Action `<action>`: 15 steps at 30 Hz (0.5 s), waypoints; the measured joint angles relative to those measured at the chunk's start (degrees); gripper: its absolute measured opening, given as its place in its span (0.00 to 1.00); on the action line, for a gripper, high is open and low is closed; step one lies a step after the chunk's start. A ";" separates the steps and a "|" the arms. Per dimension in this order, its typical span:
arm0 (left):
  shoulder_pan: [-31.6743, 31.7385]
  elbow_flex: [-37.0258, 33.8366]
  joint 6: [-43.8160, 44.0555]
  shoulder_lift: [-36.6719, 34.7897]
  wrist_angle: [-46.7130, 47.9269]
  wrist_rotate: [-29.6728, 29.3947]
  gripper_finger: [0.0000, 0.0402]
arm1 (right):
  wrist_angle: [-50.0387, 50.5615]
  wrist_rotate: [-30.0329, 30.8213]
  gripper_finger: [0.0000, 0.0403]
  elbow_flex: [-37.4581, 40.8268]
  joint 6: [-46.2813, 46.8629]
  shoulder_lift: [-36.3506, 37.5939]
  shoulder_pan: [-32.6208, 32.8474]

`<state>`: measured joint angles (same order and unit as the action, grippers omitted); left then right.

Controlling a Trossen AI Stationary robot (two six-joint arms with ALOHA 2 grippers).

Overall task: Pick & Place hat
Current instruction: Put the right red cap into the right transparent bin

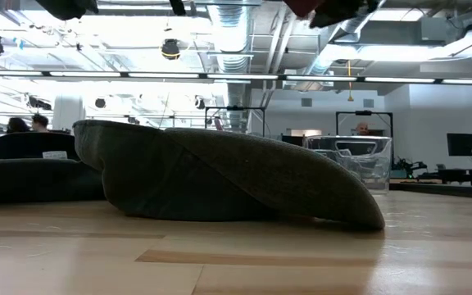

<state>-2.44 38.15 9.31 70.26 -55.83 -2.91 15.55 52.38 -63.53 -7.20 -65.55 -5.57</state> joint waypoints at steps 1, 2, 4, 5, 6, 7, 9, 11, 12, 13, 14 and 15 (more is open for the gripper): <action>0.08 0.00 -0.28 0.00 0.24 0.21 0.03 | 0.75 1.81 0.31 0.02 -0.68 0.43 -0.25; 0.21 0.02 -0.88 0.00 0.54 0.52 0.03 | 0.75 3.06 0.31 0.00 -1.25 1.01 -0.48; 0.40 0.02 -1.33 -0.01 1.03 1.35 0.03 | 3.15 3.60 0.31 0.00 -1.33 2.84 -0.81; 0.46 0.02 -1.32 0.00 1.05 1.35 0.03 | 4.24 3.22 0.31 0.00 -1.35 3.80 -0.89; 0.68 0.02 -1.32 -0.02 1.11 1.35 0.03 | 5.93 2.47 0.31 0.00 -1.35 4.96 -0.82; 0.95 0.02 -1.32 -0.02 1.23 1.45 0.03 | 8.04 1.07 0.31 0.00 -1.11 6.05 -0.50; 1.49 0.02 -0.96 -0.55 3.15 1.32 0.03 | 12.79 -3.46 0.31 0.00 -0.18 8.39 0.61; 2.64 0.06 0.23 -1.15 5.64 1.44 0.03 | 16.96 -9.33 0.31 0.00 1.87 10.59 2.11; 3.17 0.07 0.50 -1.56 7.38 1.39 0.03 | 18.96 -12.13 0.31 0.00 3.07 11.69 3.02; 3.71 0.07 0.75 -1.68 8.40 1.18 0.03 | 20.69 -14.65 0.31 0.00 4.68 12.63 4.08; 4.18 0.07 1.14 -1.68 8.80 1.05 0.03 | 21.81 -16.80 0.31 0.00 6.67 13.46 5.15; 4.53 0.07 1.59 -1.68 8.99 1.04 0.03 | 22.93 -18.86 0.31 0.00 8.89 14.23 6.21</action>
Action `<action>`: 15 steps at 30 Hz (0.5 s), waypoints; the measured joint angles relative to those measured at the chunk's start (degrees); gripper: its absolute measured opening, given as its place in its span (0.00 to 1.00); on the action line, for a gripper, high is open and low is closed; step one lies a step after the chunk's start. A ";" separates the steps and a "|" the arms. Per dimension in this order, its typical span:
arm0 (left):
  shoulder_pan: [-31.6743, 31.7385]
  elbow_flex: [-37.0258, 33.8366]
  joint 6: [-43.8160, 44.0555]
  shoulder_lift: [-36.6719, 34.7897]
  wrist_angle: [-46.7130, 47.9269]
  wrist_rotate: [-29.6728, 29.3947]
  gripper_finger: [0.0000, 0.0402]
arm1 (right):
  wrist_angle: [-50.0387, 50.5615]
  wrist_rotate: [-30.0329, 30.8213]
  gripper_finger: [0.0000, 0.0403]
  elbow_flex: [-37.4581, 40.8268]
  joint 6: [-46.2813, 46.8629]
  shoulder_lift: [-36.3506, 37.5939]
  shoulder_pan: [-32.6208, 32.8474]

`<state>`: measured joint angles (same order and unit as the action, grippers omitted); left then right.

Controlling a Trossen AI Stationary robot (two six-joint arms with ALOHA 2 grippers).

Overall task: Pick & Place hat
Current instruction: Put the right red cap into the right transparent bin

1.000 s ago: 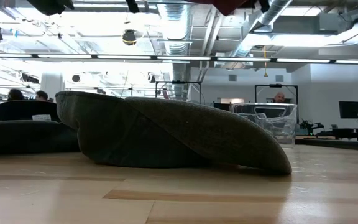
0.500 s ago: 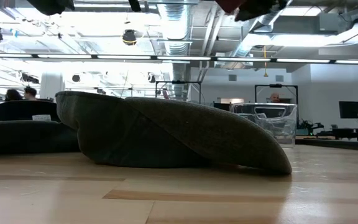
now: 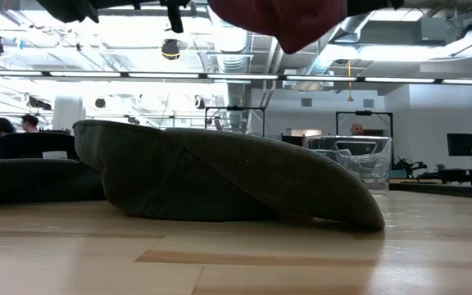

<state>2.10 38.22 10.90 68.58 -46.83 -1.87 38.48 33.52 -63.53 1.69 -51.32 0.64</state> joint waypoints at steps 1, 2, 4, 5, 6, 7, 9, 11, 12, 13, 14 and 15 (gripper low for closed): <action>0.15 0.00 0.25 0.00 -0.14 -0.04 0.03 | 1.13 -2.19 0.31 0.00 1.88 0.49 1.03; 0.25 0.00 0.35 0.00 -0.38 0.02 0.03 | 2.01 -4.64 0.31 0.00 3.22 0.91 2.15; 0.32 0.00 0.49 0.00 -0.56 0.33 0.03 | 3.65 -9.74 0.31 0.00 5.21 1.16 4.43; 0.28 0.00 0.57 0.00 -0.67 0.33 0.03 | 3.98 -12.36 0.31 0.00 5.84 1.08 5.71; 0.20 0.00 0.85 0.00 -0.94 0.29 0.03 | 3.96 -14.70 0.31 0.00 6.31 0.89 6.89; 0.21 0.00 1.31 0.00 -1.22 0.25 0.03 | 3.88 -16.24 0.31 0.00 6.73 0.55 8.01; 0.21 0.00 1.60 0.00 -1.32 0.24 0.03 | 3.03 -17.16 0.34 0.00 7.37 -0.28 10.37; 0.21 0.00 1.62 0.00 -1.17 0.24 0.03 | 2.39 -17.09 0.38 0.00 7.35 -1.13 12.31; 0.21 0.00 1.62 0.00 -1.21 0.24 0.03 | 1.79 -17.08 0.41 0.00 7.30 -1.56 12.99; 0.20 0.00 1.62 0.00 -1.26 0.24 0.03 | 1.23 -17.07 0.44 0.00 7.13 -1.96 13.53; 0.20 0.00 1.62 0.00 -1.23 0.25 0.03 | 0.77 -17.06 0.48 0.00 7.07 -2.37 13.97; 0.21 0.00 1.60 0.00 -1.20 0.23 0.03 | 0.22 -17.05 0.52 0.02 7.07 -2.70 14.36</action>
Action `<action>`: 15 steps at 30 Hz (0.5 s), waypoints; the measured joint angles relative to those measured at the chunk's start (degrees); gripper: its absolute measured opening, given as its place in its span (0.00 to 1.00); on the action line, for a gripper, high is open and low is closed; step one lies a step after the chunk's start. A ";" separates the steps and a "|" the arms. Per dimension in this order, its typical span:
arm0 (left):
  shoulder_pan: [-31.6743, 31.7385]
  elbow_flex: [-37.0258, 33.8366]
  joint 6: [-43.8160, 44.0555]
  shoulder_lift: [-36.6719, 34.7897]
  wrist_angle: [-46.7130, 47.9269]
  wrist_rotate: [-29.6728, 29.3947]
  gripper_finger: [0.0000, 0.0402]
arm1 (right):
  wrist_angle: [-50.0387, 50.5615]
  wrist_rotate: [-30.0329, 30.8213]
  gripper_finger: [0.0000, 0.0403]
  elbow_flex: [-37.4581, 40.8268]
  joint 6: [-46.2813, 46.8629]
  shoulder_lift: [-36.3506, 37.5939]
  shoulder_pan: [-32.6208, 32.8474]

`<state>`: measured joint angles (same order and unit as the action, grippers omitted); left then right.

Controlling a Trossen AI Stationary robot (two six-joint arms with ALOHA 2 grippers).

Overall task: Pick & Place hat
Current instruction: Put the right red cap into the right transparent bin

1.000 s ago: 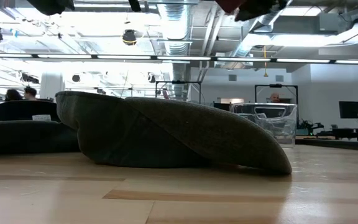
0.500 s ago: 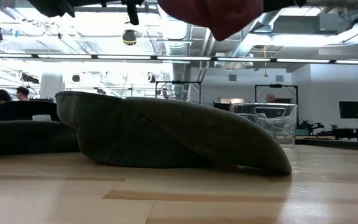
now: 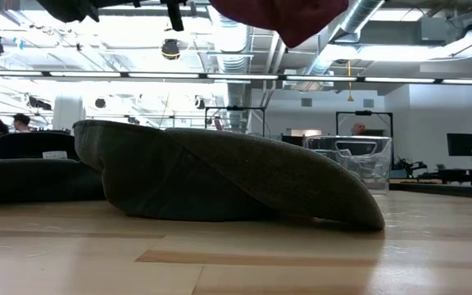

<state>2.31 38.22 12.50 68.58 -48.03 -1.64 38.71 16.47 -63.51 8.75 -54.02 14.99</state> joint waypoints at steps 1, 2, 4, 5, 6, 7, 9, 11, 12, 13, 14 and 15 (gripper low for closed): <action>0.00 0.00 0.01 0.00 -0.01 0.01 0.03 | -0.59 0.01 0.55 0.00 -0.02 -0.25 0.32; 0.00 0.00 0.00 0.00 -0.04 0.01 0.03 | -1.16 0.04 0.59 0.00 -0.14 -0.44 0.46; 0.00 0.00 -0.01 0.00 -0.04 -0.01 0.03 | -1.86 0.10 0.65 0.00 -0.29 -0.72 0.40; 0.00 0.00 -0.01 0.00 -0.04 -0.01 0.03 | -2.01 0.11 0.67 0.00 -0.58 -0.81 0.21; 0.00 0.00 -0.01 0.00 -0.05 -0.01 0.03 | -1.93 0.12 0.69 0.00 -0.66 -0.83 -0.03; 0.00 0.00 0.01 0.00 -0.07 -0.03 0.03 | -1.93 0.34 0.70 0.00 -0.71 -0.98 -0.35; 0.00 0.00 0.01 0.00 -0.04 0.20 0.03 | -1.72 1.14 0.71 0.00 -0.83 -1.07 -1.09; 0.00 0.00 0.01 0.00 -0.09 1.00 0.03 | -1.29 1.66 0.71 0.00 -1.07 -1.05 -1.66; -0.02 0.00 0.01 0.00 -0.13 1.26 0.03 | -1.21 1.70 0.71 0.00 -1.17 -1.05 -1.94; -0.04 0.00 0.01 0.00 -0.23 1.28 0.03 | -1.19 1.70 0.71 0.00 -1.22 -1.04 -2.20; -0.04 0.00 0.01 0.00 -0.32 1.32 0.03 | -1.19 1.68 0.71 0.00 -1.24 -1.05 -2.52; -0.04 0.00 0.01 0.00 -0.40 1.30 0.03 | -1.20 1.67 0.71 0.00 -1.32 -1.05 -2.78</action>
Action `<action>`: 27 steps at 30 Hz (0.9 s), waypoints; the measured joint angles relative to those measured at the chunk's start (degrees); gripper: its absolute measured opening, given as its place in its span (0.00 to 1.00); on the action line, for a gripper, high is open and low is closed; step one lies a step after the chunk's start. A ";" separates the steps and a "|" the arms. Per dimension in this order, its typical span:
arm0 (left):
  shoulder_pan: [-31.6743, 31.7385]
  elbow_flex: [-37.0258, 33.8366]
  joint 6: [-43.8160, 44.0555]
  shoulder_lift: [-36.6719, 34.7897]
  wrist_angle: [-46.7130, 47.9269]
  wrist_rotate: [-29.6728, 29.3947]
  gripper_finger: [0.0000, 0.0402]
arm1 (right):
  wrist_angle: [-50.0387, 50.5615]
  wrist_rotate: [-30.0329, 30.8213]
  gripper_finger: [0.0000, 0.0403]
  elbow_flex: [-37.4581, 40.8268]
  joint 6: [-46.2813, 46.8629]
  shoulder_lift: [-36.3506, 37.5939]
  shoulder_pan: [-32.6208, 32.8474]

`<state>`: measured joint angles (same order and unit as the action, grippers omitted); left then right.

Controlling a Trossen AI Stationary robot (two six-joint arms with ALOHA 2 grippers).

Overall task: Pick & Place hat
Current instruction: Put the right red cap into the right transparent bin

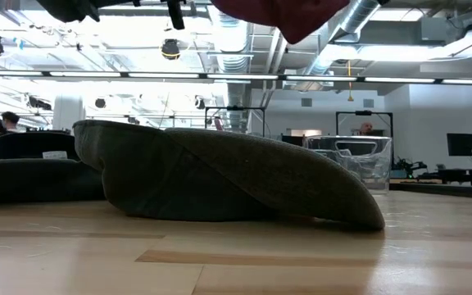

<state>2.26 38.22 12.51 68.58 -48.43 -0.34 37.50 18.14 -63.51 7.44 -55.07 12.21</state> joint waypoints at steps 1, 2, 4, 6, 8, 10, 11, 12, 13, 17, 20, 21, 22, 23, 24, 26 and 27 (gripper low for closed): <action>0.00 0.00 0.00 0.00 -0.02 -0.02 0.03 | -0.09 0.00 0.71 0.00 -0.19 0.00 -0.21; 0.00 0.00 0.00 0.00 -0.02 -0.02 0.03 | -0.25 0.00 0.71 0.00 -0.36 -0.10 -0.43; 0.00 0.00 0.00 0.02 -0.04 -0.02 0.03 | -1.19 -0.01 0.71 0.00 -0.69 -0.44 -0.71; 0.02 0.00 0.00 0.02 -0.04 -0.02 0.03 | -2.93 -0.24 0.71 0.02 -1.55 -0.50 -0.68; 0.02 0.00 0.00 0.02 -0.04 -0.02 0.03 | -5.50 -1.00 0.71 0.02 -2.26 -0.52 -0.59; 0.02 0.00 0.00 0.02 -0.08 -0.02 0.03 | -6.98 -1.62 0.71 0.02 -2.94 -0.55 -0.61; 0.02 0.00 0.00 0.02 -0.08 -0.02 0.03 | -7.53 -1.62 0.71 0.02 -2.94 -0.55 -0.61; 0.02 0.00 0.00 0.02 -0.10 -0.02 0.03 | -7.82 -1.63 0.71 0.02 -2.93 -0.55 -0.62; 0.02 0.00 0.00 0.02 -0.16 -0.02 0.03 | -7.80 -1.69 0.70 0.02 -2.92 -0.55 -0.64; 0.02 0.00 0.00 0.02 -0.47 -0.02 0.03 | -7.52 -1.71 0.58 0.02 -2.23 -0.97 -0.64; 0.02 0.00 0.00 0.02 -0.52 -0.02 0.04 | -6.89 -1.73 0.38 0.04 -1.84 -1.68 -0.66; 0.02 0.00 -0.01 0.04 -0.57 -0.02 0.04 | -7.11 -1.69 0.30 0.02 -1.67 -1.95 -0.71; 0.02 0.00 0.00 0.04 -0.69 -0.02 0.05 | -7.13 -1.68 0.20 0.02 -1.46 -2.06 -0.74; 0.02 0.00 0.00 0.04 -0.81 0.00 0.05 | -7.11 -1.67 0.11 0.02 -1.48 -2.16 -0.83; 0.02 0.00 -0.01 0.04 -0.89 0.01 0.05 | -7.40 -1.39 0.06 0.02 -1.43 -2.28 -0.84; 0.03 0.00 -0.03 0.04 -0.96 -0.04 0.05 | -8.33 -0.69 0.06 0.02 -0.87 -2.24 -1.03; 0.04 0.00 -0.12 0.04 -0.98 -0.04 0.06 | -8.22 -0.43 0.06 0.02 -0.53 -2.09 -1.11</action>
<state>2.31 38.22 12.39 68.62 -49.41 -0.38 29.29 17.71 -63.48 6.91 -57.16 11.10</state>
